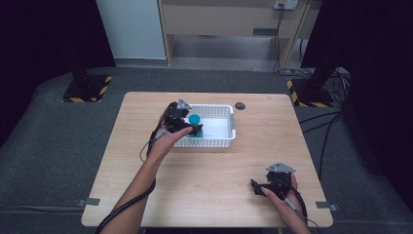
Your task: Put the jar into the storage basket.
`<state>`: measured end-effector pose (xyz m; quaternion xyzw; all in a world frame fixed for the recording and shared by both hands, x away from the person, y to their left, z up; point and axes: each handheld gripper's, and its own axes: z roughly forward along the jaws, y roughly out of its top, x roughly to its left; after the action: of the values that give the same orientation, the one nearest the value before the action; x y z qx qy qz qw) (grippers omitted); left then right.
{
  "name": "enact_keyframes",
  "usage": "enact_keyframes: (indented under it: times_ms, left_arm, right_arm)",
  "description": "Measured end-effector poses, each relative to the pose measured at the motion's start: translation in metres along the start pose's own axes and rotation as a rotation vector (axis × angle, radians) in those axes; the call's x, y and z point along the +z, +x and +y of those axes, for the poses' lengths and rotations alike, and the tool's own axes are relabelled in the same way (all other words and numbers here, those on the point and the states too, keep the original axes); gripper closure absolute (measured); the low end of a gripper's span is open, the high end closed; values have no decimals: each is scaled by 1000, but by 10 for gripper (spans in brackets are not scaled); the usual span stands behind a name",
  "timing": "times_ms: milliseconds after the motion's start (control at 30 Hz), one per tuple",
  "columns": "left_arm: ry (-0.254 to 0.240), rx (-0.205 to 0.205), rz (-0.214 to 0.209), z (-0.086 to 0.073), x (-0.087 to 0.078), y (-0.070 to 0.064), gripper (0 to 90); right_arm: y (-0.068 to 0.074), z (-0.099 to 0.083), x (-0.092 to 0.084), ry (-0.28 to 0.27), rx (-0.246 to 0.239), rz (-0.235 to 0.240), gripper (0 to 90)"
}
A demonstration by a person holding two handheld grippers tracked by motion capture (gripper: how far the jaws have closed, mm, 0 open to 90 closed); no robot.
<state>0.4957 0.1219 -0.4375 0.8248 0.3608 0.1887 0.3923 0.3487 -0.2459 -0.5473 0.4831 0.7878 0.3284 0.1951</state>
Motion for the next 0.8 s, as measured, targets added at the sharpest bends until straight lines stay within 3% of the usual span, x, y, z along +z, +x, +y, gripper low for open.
enact_keyframes:
  times_ms: [267,500,800]
  left_arm:
    - [-27,2,8,-1,-19,-7,33]
    - [-42,28,2,-3,-38,-20,35]
    - [-41,45,-26,-6,-45,-33,38]
  right_arm:
    - [0,0,0,0,0,0,2]
    - [0,0,0,0,0,0,2]
    - [0,0,0,0,0,0,2]
